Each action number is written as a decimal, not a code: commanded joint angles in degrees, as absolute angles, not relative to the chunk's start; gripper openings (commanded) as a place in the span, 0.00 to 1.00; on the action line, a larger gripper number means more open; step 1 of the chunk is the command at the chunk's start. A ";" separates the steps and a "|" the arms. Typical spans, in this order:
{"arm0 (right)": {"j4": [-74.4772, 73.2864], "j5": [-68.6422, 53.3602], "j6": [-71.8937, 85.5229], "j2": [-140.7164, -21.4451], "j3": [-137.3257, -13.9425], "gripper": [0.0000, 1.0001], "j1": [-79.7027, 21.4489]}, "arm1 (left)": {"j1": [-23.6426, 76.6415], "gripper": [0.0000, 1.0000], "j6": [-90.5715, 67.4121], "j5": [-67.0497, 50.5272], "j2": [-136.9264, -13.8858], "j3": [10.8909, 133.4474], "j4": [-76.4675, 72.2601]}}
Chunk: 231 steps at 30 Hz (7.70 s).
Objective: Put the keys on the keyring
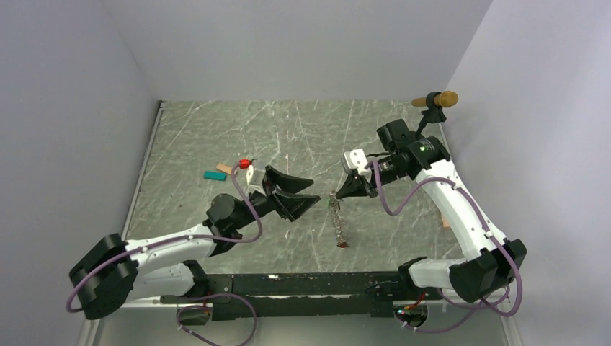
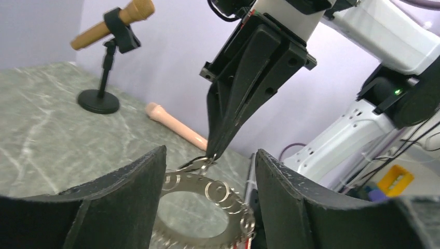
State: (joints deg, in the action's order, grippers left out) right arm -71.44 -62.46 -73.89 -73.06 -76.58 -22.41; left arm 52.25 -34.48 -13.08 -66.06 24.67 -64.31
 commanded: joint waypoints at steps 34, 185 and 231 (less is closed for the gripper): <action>-80.40 -66.76 -82.55 -74.60 -82.09 0.00 -21.43 | 51.79 0.42 2.82 -35.22 -73.28 46.87 -27.28; -39.20 -72.50 -48.16 -55.28 -50.87 0.87 3.28 | 14.71 0.00 -29.67 -24.94 -75.14 30.19 -36.76; -29.06 -36.48 6.72 -44.36 -60.60 1.00 8.52 | 10.29 0.99 -12.58 -14.89 -14.24 43.29 30.32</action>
State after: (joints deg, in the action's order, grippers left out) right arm -31.53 -40.34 3.01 -45.47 -61.54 8.16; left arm 10.52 -14.02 -13.74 -15.97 45.15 29.89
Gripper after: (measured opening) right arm 0.998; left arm 0.994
